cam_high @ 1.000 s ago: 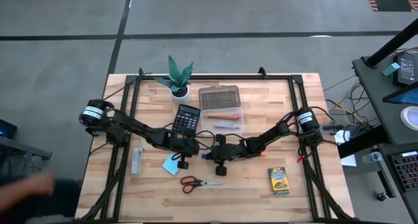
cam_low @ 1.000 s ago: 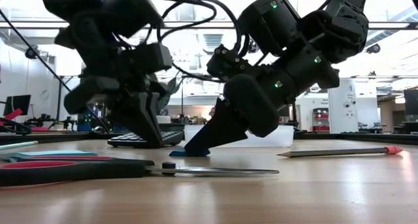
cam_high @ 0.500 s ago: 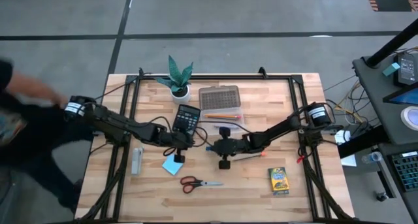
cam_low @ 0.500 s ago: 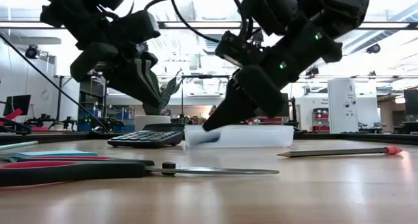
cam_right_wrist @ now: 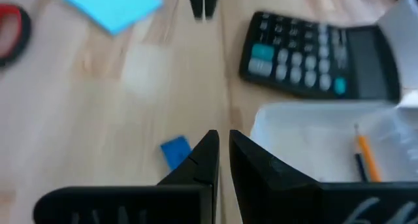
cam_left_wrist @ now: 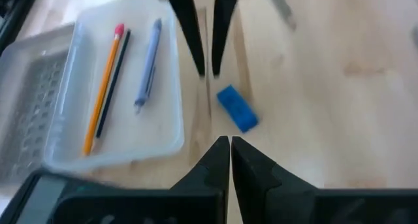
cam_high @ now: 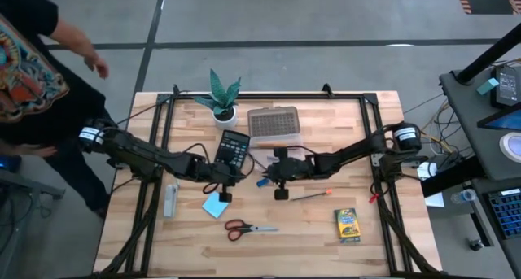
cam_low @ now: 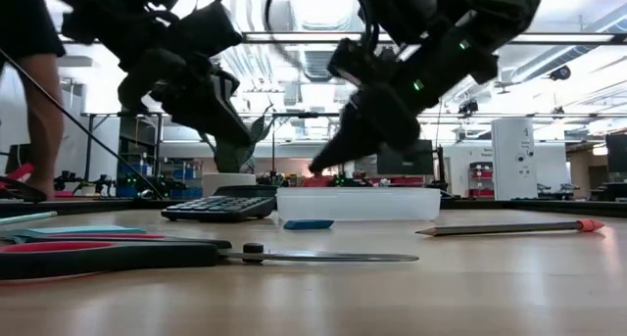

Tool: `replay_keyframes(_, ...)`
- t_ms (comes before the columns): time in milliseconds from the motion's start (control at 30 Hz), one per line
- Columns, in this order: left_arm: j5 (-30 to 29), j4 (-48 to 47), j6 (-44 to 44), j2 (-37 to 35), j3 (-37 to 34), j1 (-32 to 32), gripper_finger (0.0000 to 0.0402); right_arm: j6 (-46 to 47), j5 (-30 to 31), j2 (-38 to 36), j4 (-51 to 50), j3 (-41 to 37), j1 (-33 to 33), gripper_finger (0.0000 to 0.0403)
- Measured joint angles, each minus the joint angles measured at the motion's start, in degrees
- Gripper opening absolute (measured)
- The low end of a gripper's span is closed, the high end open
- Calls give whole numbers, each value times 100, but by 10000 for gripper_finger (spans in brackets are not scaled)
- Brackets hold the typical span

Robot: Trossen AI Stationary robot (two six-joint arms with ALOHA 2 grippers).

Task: Pack school essentials
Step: Put the blue eraser into the supplies box

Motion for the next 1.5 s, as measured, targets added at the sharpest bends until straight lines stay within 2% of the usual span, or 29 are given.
replay_keyframes(133, 249, 1269, -3, 313, -355, 0, 0, 359, 31, 117, 6, -176, 113, 20)
replay_keyframes(300, 326, 2321, -10, 1137, -407, 1, 0, 832, 131, 136, -18, -398, 167, 9)
replay_keyframes(533, 374, 3158, -274, 2135, -377, 127, 0, 1837, 153, 136, -5, -418, 156, 9)
replay_keyframes(700, 361, 3667, -412, 2504, -369, 140, 0, 2433, 102, 136, 2, -419, 156, 15)
replay_keyframes(867, 330, 3728, -405, 2517, -366, 179, 0, 2494, 86, 136, 20, -434, 154, 56)
replay_keyframes(1200, 326, 3736, -437, 2539, -366, 201, 0, 3291, 48, 134, 38, -452, 89, 163)
replay_keyframes(1333, 323, 3795, -449, 2633, -364, 208, 0, 2806, 29, 134, 43, -511, 134, 186)
replay_keyframes(1500, 324, 3786, -447, 2659, -362, 216, 0, 2108, -26, 134, 52, -568, 193, 194)
